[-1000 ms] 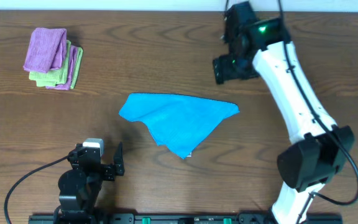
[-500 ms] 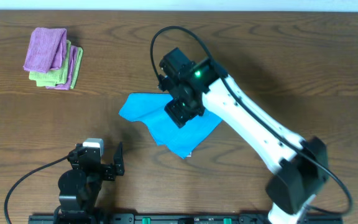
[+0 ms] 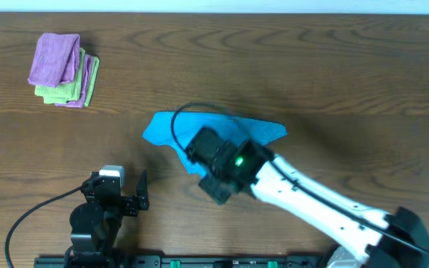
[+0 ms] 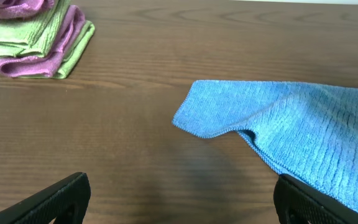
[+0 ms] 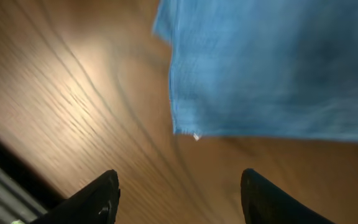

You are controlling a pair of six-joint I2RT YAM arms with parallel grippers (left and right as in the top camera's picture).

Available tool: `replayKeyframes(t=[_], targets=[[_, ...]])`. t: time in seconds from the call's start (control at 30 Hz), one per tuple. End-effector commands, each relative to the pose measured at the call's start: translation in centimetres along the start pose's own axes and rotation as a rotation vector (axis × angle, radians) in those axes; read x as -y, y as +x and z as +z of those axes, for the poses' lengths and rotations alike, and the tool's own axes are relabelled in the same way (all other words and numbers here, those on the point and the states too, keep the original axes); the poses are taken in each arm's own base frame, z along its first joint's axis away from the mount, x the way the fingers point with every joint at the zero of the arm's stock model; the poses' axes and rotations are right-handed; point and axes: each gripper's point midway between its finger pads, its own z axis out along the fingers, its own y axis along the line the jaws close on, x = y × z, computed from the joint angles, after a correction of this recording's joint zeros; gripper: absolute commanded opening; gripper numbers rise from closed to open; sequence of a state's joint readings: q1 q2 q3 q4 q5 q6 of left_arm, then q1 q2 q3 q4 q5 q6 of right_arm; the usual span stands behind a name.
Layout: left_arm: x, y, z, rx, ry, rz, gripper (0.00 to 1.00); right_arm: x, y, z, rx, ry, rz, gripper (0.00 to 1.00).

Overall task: Fold the cloth
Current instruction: 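Move the right gripper to the cloth's lower corner and grasp it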

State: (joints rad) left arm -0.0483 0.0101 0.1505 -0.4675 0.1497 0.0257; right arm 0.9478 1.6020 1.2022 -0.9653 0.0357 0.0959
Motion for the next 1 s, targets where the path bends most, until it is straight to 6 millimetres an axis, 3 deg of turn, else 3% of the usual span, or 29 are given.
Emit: replayKeyframes(t=[0.0, 0.3, 0.6, 0.77, 0.87, 0.97], targets=[[-0.2, 0.7, 0.3, -0.014, -0.007, -0.007, 0.95, 1.1, 1.3, 1.5, -0.016, 0.101, 0.042, 0.65], [-0.2, 0.7, 0.3, -0.014, -0.008, -0.007, 0.95, 1.6, 2.0, 5.1, 0.026, 0.133, 0.056, 0.58], [-0.2, 0.7, 0.3, -0.014, -0.008, -0.006, 0.95, 0.0, 2.5, 8.6, -0.020, 0.111, 0.006, 0.58], [-0.2, 0.7, 0.3, -0.014, -0.007, -0.007, 0.95, 0.3, 2.8, 9.8, -0.045, 0.138, 0.001, 0.56], [-0.2, 0.7, 0.3, -0.014, -0.008, -0.007, 0.95, 0.6, 2.8, 10.1, -0.050, 0.150, 0.004, 0.38], [-0.2, 0.7, 0.3, -0.014, -0.008, -0.007, 0.95, 0.6, 2.3, 10.0, -0.033, 0.148, 0.007, 0.07]])
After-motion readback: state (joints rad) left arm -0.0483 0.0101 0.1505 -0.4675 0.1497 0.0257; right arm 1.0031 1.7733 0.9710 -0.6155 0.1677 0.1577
